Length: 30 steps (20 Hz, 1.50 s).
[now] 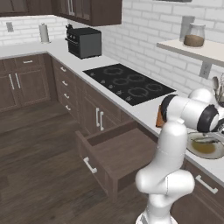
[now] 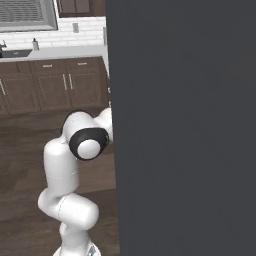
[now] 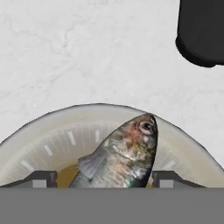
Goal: Pick up the knife from the drawer and place it on the cutting board. Then place the meat from the plate to the cutting board.
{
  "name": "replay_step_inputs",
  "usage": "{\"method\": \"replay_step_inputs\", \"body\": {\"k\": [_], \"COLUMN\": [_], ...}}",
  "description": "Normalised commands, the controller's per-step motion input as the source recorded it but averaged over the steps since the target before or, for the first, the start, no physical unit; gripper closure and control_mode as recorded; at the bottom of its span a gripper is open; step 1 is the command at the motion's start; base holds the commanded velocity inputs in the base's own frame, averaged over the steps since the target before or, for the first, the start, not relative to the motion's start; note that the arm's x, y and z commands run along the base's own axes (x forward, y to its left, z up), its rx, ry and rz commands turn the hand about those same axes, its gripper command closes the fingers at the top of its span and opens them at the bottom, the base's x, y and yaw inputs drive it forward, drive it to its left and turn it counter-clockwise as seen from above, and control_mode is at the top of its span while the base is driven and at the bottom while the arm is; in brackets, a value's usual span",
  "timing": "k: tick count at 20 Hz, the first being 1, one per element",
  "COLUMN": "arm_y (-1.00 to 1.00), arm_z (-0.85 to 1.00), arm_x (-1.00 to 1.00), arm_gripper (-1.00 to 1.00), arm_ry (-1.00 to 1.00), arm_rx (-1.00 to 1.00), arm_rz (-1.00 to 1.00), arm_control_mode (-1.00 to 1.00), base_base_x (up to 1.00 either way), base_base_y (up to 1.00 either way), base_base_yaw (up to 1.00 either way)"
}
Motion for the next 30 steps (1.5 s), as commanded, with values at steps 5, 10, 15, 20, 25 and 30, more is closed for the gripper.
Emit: {"method": "replay_step_inputs", "body": {"k": [5, 10, 15, 20, 25, 30], "arm_y": [0.02, 0.16, 0.18, 0.11, 0.0, 0.0], "arm_z": [0.0, -0.01, -0.28, -0.43, -0.01, 0.41], "arm_x": [-0.1, 0.01, 0.06, 0.0, -0.01, -0.19], "arm_gripper": [-1.0, -1.0, -1.0, 1.0, 1.0, 1.0], "arm_ry": [0.0, 0.0, 0.05, 0.02, 0.0, -0.15], "arm_rx": [0.0, 0.0, -0.02, -0.05, 0.0, 0.0], "arm_rz": [0.0, 0.0, 0.0, 0.0, 0.01, 0.05], "arm_control_mode": [-1.0, -1.0, -1.0, -1.0, -1.0, -1.0], "base_base_x": [0.0, 0.0, 0.0, 0.0, 0.0, 0.0], "base_base_y": [0.0, 0.0, 0.0, 0.0, 0.0, 0.0], "base_base_yaw": [0.0, 0.0, 0.0, 0.0, 0.0, 0.0]}}
